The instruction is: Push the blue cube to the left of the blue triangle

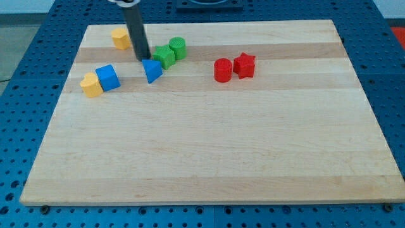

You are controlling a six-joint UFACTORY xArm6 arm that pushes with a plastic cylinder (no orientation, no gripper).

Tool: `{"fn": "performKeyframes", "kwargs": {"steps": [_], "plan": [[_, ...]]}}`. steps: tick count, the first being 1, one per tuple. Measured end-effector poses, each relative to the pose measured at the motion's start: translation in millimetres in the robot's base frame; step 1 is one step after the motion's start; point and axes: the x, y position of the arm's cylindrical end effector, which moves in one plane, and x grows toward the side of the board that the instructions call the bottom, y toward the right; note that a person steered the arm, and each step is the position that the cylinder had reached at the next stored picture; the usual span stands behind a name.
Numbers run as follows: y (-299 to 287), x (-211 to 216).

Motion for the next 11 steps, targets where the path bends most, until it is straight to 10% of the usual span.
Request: {"fn": "performKeyframes", "kwargs": {"steps": [3,8,11], "plan": [[17.4,134.5],[-68.6,-21.8],[-52.1,80.0]]}}
